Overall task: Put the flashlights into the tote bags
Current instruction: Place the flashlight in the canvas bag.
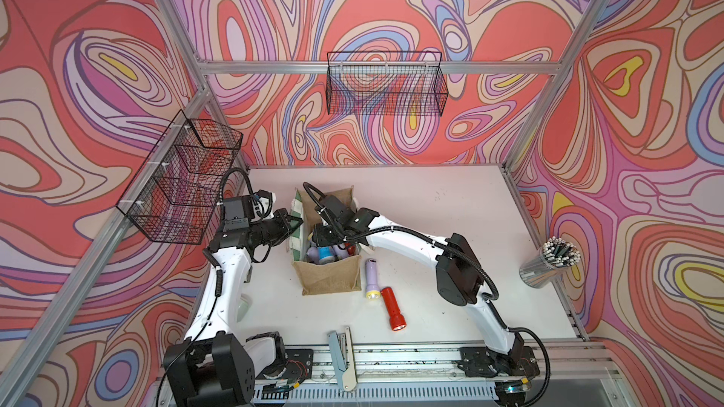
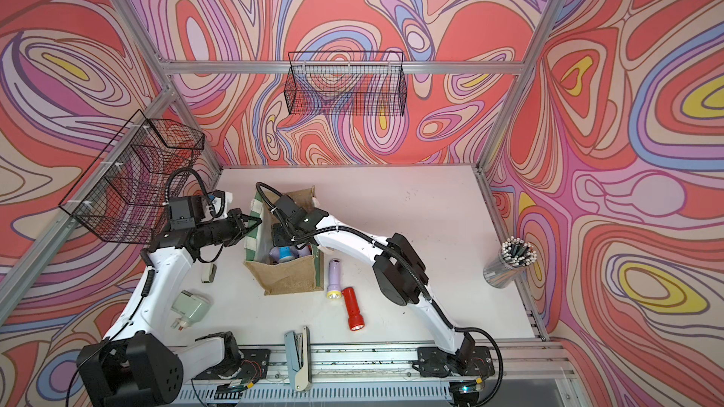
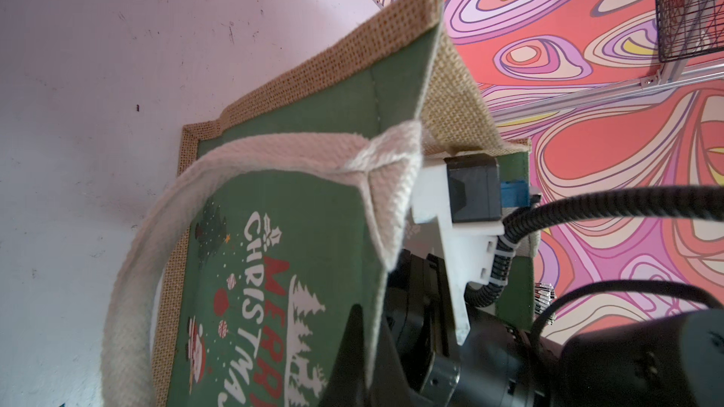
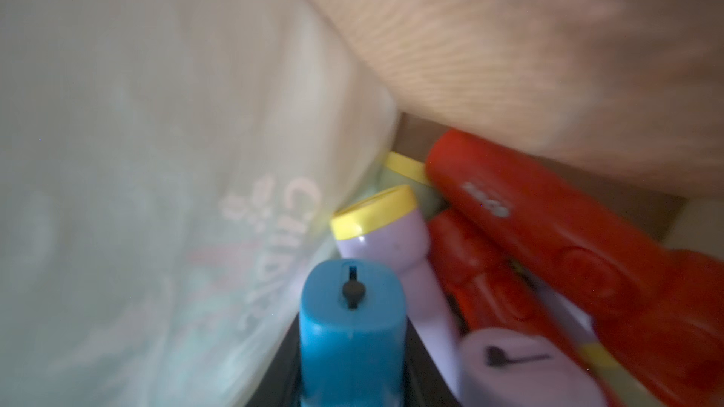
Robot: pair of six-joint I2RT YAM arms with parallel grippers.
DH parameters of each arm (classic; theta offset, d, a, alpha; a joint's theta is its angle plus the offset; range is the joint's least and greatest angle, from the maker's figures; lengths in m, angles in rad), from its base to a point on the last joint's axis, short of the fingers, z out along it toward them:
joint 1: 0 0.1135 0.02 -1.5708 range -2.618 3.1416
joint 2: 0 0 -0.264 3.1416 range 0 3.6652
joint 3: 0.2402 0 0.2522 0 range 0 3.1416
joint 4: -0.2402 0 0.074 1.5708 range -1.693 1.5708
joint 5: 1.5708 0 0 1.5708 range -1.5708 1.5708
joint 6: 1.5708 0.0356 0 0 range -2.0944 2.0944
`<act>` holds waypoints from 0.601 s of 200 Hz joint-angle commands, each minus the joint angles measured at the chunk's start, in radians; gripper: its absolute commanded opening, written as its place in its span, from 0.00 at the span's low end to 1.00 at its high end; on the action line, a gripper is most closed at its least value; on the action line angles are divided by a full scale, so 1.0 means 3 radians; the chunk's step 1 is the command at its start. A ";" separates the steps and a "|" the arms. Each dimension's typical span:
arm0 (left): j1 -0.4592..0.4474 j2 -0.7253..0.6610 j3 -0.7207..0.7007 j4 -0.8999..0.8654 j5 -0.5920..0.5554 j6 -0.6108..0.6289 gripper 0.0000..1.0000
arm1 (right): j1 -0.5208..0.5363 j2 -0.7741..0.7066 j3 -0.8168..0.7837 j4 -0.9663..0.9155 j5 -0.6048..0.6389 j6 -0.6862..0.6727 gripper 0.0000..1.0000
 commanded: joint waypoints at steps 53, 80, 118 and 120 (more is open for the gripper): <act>0.0001 -0.0063 -0.0039 0.0138 0.0120 -0.0033 0.00 | 0.0108 0.0433 0.0341 -0.0022 -0.0259 0.0153 0.43; 0.0003 -0.0055 -0.0031 0.0135 0.0123 -0.0034 0.00 | 0.0107 0.0460 0.0359 -0.0037 -0.0268 0.0142 0.54; 0.0002 -0.0064 -0.0028 0.0128 0.0127 -0.0034 0.00 | 0.0100 0.0381 0.0388 -0.0092 -0.0193 -0.0009 0.60; 0.0002 -0.0062 -0.0028 0.0127 0.0126 -0.0033 0.00 | 0.0100 0.0376 0.0387 -0.0101 -0.0186 -0.0019 0.60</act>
